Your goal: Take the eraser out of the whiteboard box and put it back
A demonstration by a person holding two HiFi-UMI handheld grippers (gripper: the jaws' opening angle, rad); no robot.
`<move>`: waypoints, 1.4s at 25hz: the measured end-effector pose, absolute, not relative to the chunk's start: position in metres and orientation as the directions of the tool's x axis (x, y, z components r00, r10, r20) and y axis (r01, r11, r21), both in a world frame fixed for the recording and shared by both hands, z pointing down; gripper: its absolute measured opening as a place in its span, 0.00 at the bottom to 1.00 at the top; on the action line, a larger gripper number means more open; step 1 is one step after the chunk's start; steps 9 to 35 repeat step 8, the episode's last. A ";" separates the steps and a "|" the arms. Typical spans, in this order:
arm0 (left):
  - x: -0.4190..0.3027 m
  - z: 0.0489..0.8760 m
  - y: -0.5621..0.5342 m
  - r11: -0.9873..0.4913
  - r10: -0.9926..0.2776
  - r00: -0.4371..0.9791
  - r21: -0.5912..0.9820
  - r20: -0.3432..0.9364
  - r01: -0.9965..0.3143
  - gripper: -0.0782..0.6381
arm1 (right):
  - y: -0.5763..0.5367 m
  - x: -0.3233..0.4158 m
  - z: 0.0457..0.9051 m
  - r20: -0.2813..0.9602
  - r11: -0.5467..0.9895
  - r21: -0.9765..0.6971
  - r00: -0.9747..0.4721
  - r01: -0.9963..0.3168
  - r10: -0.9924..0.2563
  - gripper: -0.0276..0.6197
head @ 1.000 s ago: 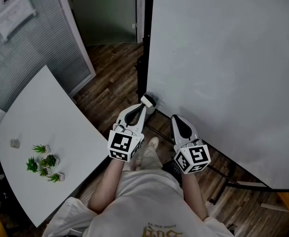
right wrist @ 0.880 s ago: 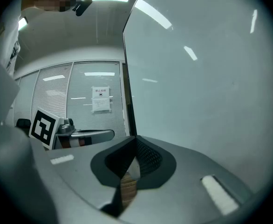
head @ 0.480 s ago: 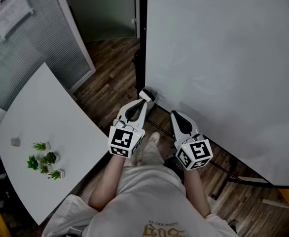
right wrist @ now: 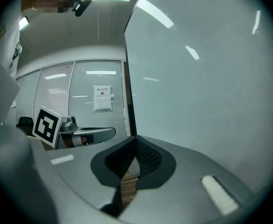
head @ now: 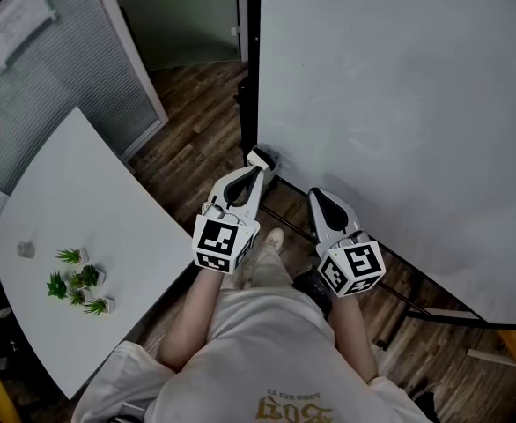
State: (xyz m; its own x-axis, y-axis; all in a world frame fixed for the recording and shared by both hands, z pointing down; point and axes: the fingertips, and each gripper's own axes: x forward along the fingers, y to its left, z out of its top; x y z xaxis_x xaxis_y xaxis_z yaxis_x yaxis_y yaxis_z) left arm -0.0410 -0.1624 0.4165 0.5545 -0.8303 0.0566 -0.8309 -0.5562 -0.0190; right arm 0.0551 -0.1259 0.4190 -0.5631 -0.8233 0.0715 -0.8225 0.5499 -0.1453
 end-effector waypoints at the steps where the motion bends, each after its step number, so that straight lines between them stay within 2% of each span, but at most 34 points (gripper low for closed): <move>1: -0.041 0.416 -0.162 -0.557 -0.830 0.555 -0.020 0.057 -0.830 0.10 | -0.126 0.055 0.419 0.072 0.551 -0.144 -0.564 -0.822 -0.823 0.06; 35: -0.046 0.415 -0.157 -0.560 -0.828 0.558 -0.022 0.052 -0.828 0.10 | -0.121 0.046 0.419 0.071 0.558 -0.139 -0.570 -0.818 -0.818 0.06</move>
